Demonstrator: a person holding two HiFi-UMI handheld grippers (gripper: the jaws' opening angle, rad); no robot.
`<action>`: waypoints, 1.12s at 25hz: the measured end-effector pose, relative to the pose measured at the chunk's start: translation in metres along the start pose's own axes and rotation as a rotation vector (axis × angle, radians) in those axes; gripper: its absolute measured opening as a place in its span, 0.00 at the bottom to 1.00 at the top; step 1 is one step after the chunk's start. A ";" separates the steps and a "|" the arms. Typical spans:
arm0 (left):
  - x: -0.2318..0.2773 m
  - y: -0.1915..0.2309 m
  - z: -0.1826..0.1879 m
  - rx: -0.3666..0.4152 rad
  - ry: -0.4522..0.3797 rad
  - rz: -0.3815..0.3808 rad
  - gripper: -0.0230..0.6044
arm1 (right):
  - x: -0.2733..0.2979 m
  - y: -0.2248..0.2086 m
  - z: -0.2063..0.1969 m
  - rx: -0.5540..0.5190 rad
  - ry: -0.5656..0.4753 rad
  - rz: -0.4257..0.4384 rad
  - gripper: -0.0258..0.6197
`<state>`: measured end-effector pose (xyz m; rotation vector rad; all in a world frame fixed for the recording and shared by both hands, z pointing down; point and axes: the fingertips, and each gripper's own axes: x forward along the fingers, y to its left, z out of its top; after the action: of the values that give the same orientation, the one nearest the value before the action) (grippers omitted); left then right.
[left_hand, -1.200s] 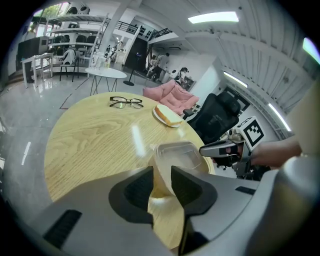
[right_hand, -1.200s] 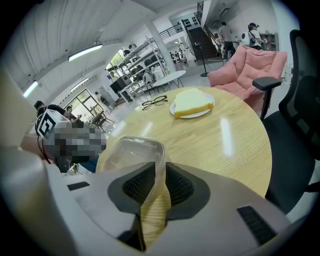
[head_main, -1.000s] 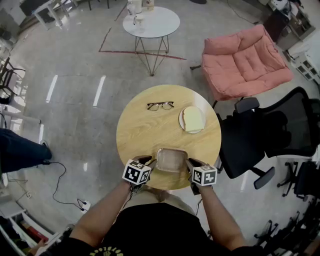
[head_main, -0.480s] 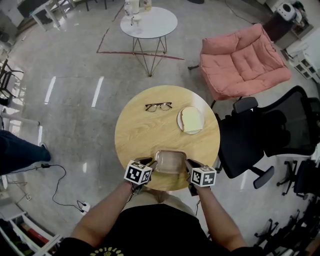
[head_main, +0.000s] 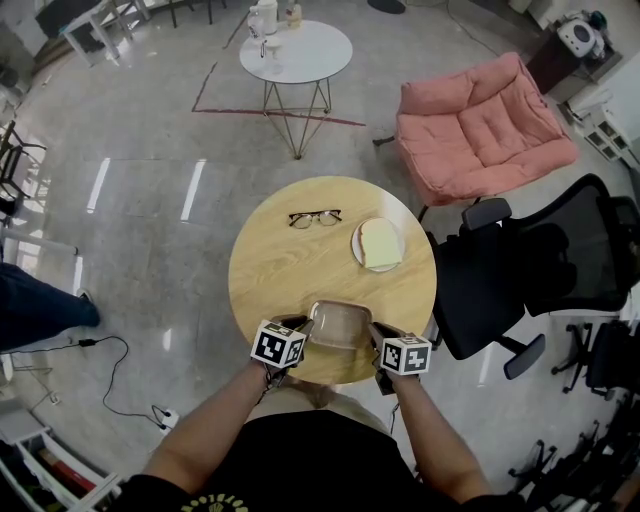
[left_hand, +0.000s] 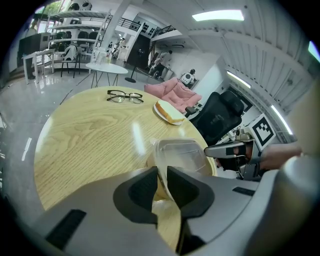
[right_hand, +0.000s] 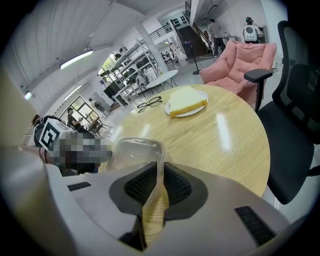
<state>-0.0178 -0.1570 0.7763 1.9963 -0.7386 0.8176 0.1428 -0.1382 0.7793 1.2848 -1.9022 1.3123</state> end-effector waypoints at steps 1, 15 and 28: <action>-0.001 0.000 0.001 -0.001 -0.003 -0.002 0.15 | -0.001 0.000 0.001 0.000 0.000 0.002 0.13; -0.014 -0.007 0.003 -0.049 -0.045 -0.024 0.12 | -0.011 0.006 0.004 0.016 0.002 0.026 0.12; -0.033 -0.020 0.017 -0.007 -0.122 0.002 0.09 | -0.037 0.022 0.018 -0.014 -0.069 0.054 0.09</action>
<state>-0.0188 -0.1552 0.7340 2.0530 -0.8116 0.6980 0.1408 -0.1367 0.7324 1.2955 -2.0031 1.2939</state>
